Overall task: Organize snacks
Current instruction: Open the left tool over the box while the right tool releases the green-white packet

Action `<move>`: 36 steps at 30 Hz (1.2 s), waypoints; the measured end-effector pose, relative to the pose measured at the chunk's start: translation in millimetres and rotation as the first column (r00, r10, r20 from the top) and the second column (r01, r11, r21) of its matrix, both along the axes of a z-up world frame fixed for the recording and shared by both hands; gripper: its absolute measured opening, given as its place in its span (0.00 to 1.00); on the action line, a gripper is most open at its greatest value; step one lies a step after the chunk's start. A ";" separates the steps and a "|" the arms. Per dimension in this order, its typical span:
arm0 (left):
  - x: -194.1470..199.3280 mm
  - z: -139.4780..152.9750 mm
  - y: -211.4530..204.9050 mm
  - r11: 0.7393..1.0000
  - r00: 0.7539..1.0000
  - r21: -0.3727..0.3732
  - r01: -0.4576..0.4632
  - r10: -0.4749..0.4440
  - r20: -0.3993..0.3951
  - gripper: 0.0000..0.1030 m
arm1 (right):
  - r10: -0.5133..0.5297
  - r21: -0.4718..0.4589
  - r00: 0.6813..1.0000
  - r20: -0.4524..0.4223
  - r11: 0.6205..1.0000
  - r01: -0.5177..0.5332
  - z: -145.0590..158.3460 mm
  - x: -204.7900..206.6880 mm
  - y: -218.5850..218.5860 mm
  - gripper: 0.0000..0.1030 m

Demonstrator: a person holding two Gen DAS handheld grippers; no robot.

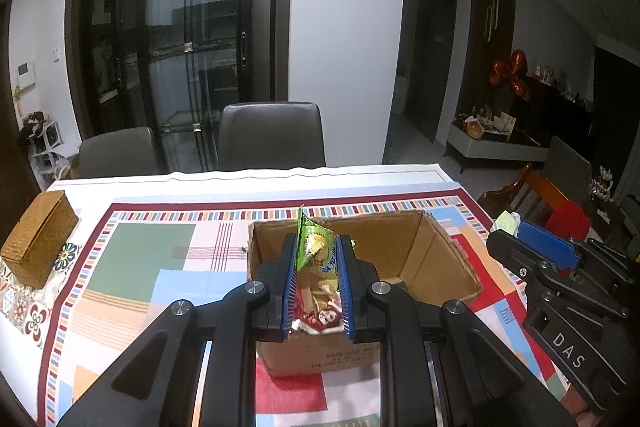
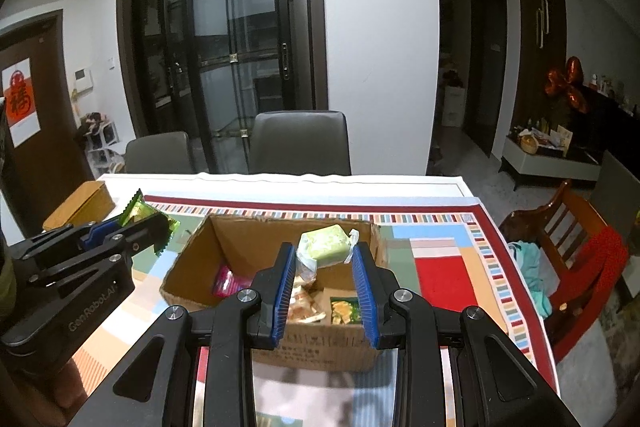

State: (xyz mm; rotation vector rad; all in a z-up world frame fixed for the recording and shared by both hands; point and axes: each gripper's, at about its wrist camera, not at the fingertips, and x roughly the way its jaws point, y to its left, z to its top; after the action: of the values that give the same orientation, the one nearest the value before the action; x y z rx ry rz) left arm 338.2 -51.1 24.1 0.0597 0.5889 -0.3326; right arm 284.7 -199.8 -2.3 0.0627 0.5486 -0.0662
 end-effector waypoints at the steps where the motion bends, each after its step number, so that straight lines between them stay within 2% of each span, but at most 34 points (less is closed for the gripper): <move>1: 3.1 -0.4 -0.7 1.000 1.000 0.000 -0.001 0.001 -0.001 0.19 | -0.002 -0.001 1.000 -0.001 1.000 0.002 -0.1 3.0 -0.1 0.30; 19: 51.4 -29.3 -10.1 1.000 0.998 0.013 -0.004 0.005 -0.069 0.19 | -0.014 0.005 0.996 -0.083 1.000 0.014 -31.2 50.0 -0.2 0.30; 32: 65.4 -46.3 -15.9 1.000 0.994 0.023 0.004 -0.001 -0.111 0.20 | 0.003 0.036 0.987 -0.158 0.999 0.003 -53.4 71.0 -6.1 0.31; 36: 64.0 -45.3 -14.7 1.000 0.995 0.023 0.008 -0.005 -0.104 0.23 | 0.001 0.040 0.988 -0.158 0.999 0.005 -54.0 71.1 -7.6 0.32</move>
State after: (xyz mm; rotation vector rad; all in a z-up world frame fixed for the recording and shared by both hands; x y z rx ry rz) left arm 402.2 -65.8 -21.2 0.0674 0.6962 -0.3366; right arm 355.8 -207.4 -56.3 0.0981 0.7080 -0.0621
